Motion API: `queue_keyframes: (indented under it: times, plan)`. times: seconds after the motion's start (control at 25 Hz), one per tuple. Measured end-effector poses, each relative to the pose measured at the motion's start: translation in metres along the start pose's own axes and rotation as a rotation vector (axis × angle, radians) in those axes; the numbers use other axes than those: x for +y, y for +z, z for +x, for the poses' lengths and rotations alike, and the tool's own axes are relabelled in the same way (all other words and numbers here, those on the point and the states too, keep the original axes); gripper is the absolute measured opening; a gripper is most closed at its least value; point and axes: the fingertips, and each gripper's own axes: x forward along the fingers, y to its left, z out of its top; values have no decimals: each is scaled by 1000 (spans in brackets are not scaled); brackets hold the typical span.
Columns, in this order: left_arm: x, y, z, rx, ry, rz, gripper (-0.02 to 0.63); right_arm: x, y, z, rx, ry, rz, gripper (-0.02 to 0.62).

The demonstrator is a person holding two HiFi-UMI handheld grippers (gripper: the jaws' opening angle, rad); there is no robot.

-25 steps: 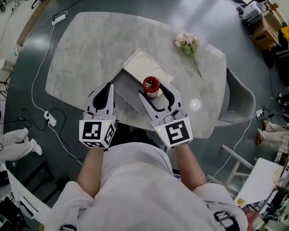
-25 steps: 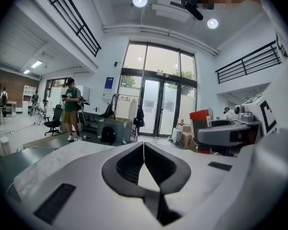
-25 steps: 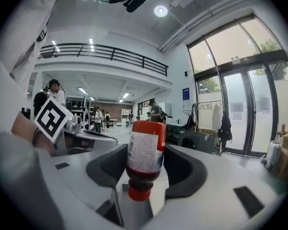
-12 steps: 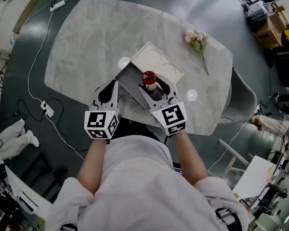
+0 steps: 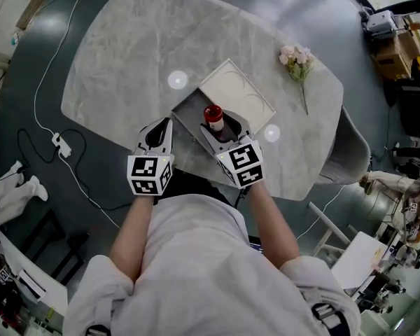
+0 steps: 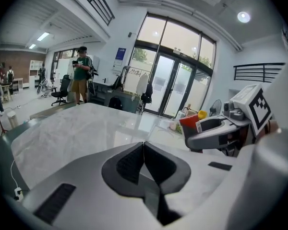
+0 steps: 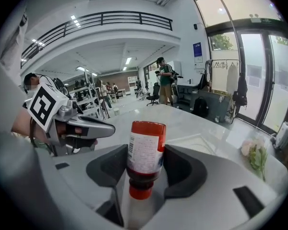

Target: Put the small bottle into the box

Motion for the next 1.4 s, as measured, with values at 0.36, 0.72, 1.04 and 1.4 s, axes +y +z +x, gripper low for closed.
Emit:
queue_keyframes:
  times: [0.36,0.72,1.04,1.4]
  plan:
    - [24,-28,16,72,4,-21,25,7,-33,46,166,60,30,247]
    - [33,-47,26,117,-16,-34,25,6,-59,85,295,73,54,247]
    - [47,-55,25,138,-14,-53,25,3,-75,105,374,58,63,247]
    - [49,-57,28,151,-33,-51,25,2,-80,114,435,32,5,247]
